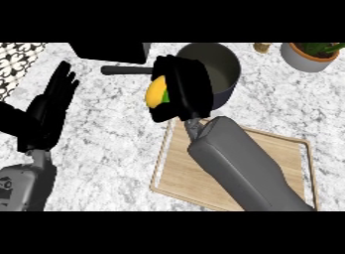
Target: Pick the lemon from the tray and place it in the pot
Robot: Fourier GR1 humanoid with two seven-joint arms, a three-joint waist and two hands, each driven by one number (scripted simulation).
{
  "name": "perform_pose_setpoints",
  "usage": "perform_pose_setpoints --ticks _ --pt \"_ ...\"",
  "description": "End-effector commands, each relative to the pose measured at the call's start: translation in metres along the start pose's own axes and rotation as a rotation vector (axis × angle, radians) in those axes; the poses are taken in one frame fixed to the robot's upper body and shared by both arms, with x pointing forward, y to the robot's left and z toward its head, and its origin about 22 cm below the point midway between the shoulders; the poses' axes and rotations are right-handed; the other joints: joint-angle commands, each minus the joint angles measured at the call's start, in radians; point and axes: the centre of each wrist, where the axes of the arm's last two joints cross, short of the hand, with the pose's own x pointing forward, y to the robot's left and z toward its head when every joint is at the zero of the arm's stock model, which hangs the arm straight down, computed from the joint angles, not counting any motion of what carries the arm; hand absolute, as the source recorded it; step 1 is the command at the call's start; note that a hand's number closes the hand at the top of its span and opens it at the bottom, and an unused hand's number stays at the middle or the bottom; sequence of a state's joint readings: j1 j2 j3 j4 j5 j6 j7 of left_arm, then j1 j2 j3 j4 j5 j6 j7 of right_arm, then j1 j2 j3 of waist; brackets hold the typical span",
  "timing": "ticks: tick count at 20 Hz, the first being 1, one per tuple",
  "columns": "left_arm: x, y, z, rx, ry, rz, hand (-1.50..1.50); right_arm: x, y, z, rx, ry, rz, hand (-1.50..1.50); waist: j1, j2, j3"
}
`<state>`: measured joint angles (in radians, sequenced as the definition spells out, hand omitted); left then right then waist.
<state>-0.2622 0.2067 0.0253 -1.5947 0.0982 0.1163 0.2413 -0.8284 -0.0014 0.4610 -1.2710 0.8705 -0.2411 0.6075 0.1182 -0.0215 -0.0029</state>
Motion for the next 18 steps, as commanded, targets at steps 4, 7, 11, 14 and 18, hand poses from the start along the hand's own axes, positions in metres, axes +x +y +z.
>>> perform_pose_setpoints --ticks 4,7,11,14,18 --pt "-0.004 -0.004 -0.001 -0.003 -0.021 -0.007 0.00 0.059 -0.002 0.003 -0.219 0.185 -0.045 1.50 0.012 0.018 -0.003" --pt "0.007 -0.013 -0.007 -0.002 -0.019 -0.006 0.00 0.087 -0.006 0.006 -0.245 0.221 -0.078 1.50 -0.002 0.021 -0.001" --pt "0.010 0.006 -0.007 0.010 -0.018 0.000 0.00 0.094 0.001 0.001 -0.273 0.251 -0.074 1.50 -0.004 0.025 -0.001" --pt "-0.001 -0.004 -0.008 0.032 -0.022 -0.007 0.00 0.079 0.005 -0.012 -0.271 0.289 -0.142 1.50 -0.026 0.036 0.000" --pt "0.010 -0.005 -0.007 0.017 -0.023 0.018 0.00 0.066 0.014 -0.016 -0.316 0.297 -0.222 1.50 -0.018 0.036 0.002"
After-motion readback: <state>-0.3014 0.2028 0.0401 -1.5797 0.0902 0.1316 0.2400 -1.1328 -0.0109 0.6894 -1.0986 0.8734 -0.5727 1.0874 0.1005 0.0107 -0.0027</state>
